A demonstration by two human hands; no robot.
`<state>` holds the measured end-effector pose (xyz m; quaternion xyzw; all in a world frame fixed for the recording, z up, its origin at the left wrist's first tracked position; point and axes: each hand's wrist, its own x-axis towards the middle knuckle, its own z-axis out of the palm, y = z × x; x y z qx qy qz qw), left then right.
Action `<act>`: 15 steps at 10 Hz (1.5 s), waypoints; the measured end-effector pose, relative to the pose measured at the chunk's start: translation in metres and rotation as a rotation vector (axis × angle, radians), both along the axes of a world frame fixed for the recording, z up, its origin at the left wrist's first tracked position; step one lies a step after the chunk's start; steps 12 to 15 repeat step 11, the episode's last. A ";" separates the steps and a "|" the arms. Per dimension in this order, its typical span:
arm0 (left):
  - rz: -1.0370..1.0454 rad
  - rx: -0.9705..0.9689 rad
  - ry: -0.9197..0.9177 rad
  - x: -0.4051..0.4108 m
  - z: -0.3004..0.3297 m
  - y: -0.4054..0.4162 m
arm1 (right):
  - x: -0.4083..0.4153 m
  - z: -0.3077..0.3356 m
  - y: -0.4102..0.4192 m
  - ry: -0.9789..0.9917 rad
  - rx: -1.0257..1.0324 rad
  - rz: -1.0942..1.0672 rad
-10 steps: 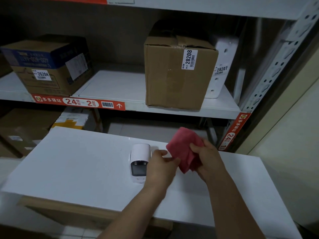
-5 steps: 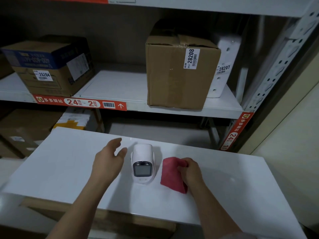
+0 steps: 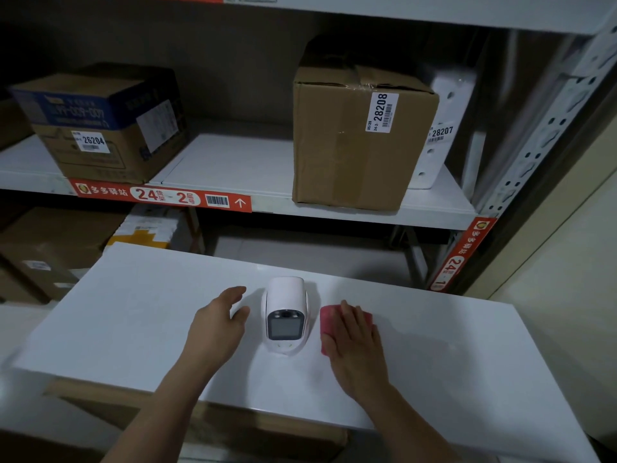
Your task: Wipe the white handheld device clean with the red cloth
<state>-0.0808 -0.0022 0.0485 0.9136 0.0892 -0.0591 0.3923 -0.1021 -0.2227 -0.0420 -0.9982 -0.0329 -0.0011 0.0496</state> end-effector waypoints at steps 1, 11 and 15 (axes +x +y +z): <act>-0.032 0.022 0.017 0.000 -0.004 0.001 | 0.000 0.000 0.001 0.030 0.004 0.000; 0.030 -0.311 0.153 0.004 -0.029 -0.023 | 0.002 0.072 0.039 0.240 0.387 -0.046; 0.030 -0.311 0.153 0.004 -0.029 -0.023 | 0.002 0.072 0.039 0.240 0.387 -0.046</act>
